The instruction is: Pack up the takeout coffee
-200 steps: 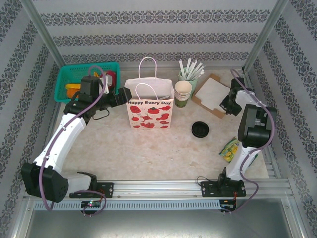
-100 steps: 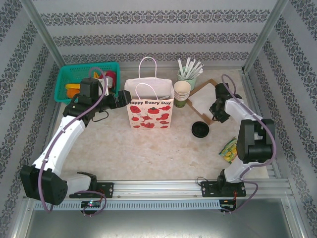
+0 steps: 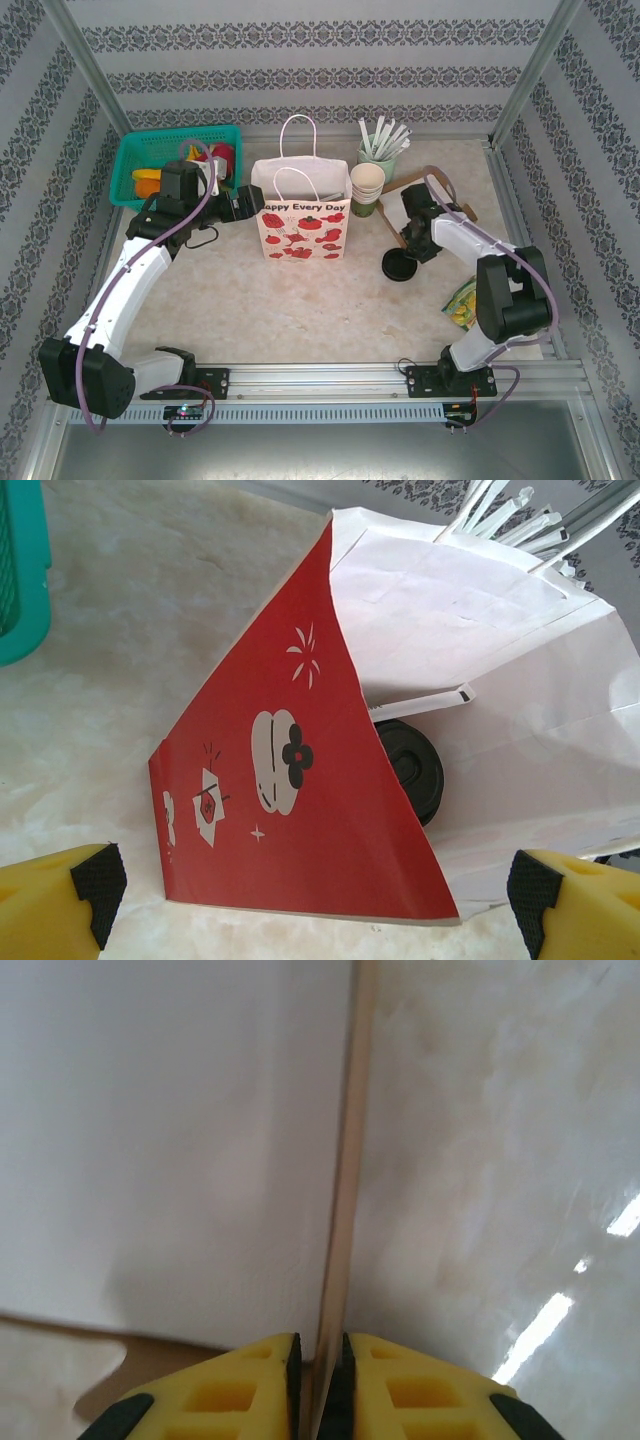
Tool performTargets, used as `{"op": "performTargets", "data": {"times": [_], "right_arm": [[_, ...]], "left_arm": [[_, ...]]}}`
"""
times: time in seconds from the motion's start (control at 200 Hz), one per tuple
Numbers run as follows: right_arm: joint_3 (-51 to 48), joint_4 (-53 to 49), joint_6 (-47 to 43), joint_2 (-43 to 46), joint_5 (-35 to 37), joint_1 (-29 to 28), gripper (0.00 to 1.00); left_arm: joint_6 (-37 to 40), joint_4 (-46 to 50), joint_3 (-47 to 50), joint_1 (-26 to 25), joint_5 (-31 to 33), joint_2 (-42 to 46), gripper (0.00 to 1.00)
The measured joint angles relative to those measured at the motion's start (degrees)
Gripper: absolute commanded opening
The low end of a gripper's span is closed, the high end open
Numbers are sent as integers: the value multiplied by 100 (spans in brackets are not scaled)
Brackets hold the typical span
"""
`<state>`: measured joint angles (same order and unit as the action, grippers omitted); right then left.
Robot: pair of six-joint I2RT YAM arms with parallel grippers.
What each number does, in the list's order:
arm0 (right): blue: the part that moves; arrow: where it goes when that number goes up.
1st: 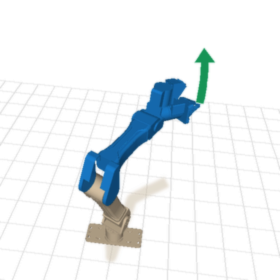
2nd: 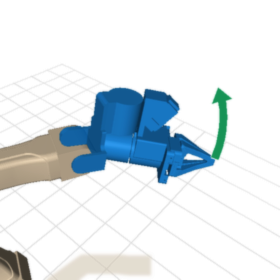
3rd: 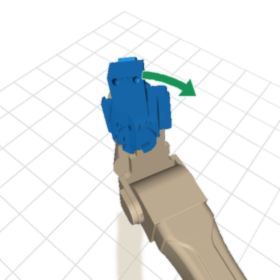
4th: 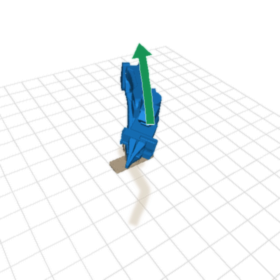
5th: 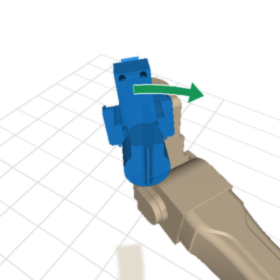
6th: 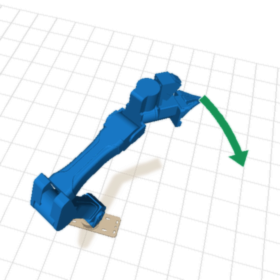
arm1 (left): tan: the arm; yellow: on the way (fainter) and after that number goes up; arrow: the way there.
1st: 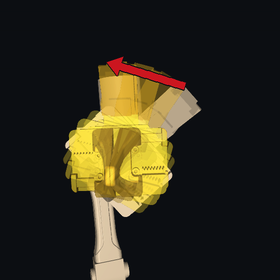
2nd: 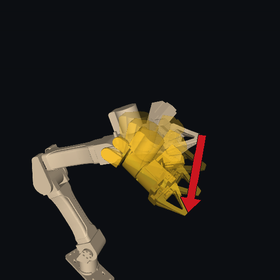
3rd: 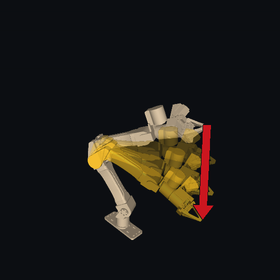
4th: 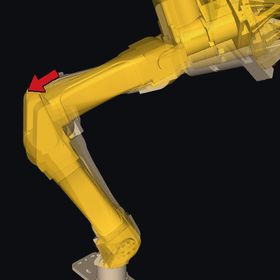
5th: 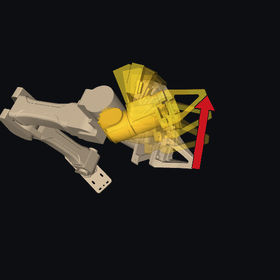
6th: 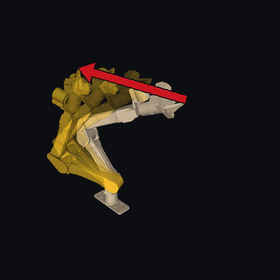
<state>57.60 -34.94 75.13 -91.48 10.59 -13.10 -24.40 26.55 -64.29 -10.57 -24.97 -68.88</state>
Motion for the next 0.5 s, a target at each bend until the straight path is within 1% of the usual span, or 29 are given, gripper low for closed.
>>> {"op": "performTargets", "data": {"times": [0.06,0.16,0.26,0.33,0.365,0.385,0.405,0.435,0.505], "right_arm": [[0,0,9,74,-59,-107,37],[15,-20,-219,144,-57,-129,50],[155,-151,-769,236,103,-127,62],[345,-205,-1399,323,212,-125,71],[476,-225,-1764,339,240,-105,81],[573,-243,-2006,339,267,-90,90],[654,-249,-2181,334,258,-81,94],[800,-267,-2509,299,249,-50,97],[1176,-382,-3213,146,260,28,98]], "left_arm": [[0,0,0,0,-2,0,100],[0,0,0,0,0,0,100],[0,0,0,0,26,0,100],[2,0,0,0,59,0,100],[0,-2,0,0,63,0,100],[0,-4,0,0,63,0,100],[0,-7,0,0,59,0,100],[0,-26,0,0,44,0,100],[-4,-131,20,0,-20,0,100]]}}
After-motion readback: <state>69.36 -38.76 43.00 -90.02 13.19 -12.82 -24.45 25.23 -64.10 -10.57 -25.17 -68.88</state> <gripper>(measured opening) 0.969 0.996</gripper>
